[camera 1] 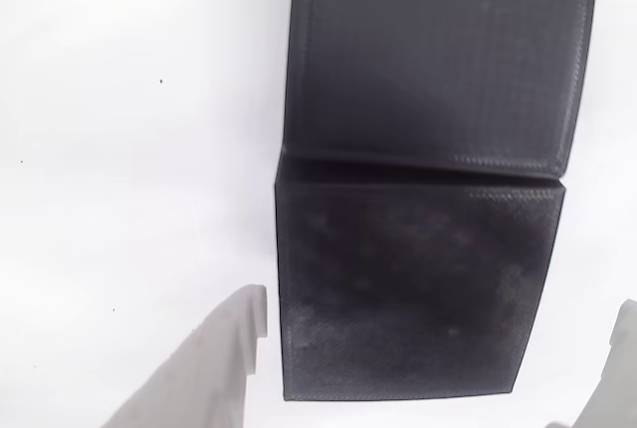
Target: Stack 3 Blocks on the chosen place.
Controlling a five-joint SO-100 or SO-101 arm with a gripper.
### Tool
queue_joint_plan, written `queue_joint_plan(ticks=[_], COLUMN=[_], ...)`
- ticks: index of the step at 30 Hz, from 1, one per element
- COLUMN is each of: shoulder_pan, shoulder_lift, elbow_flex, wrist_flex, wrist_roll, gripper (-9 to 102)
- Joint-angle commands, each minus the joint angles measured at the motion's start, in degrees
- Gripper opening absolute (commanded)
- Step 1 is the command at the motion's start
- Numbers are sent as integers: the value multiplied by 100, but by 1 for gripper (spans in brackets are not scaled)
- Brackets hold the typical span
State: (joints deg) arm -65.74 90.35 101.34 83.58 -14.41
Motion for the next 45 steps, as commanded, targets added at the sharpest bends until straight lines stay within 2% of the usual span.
queue_joint_plan(ticks=[1, 4, 15, 21, 27, 38, 45], shoulder_pan=[-44, -35, 255, 791, 2074, 5528, 6486], shoulder_lift=[-97, -264, -431, -202, -26, 185, -264], elbow_flex=[-158, -114, -53, 290, 606, 554, -255], wrist_flex=[-105, -211, -519, -650, -703, -659, -439], wrist_roll=[35, 35, 272, 308, 299, 62, 44], gripper=[44, 43, 25, 23, 22, 22, 22])
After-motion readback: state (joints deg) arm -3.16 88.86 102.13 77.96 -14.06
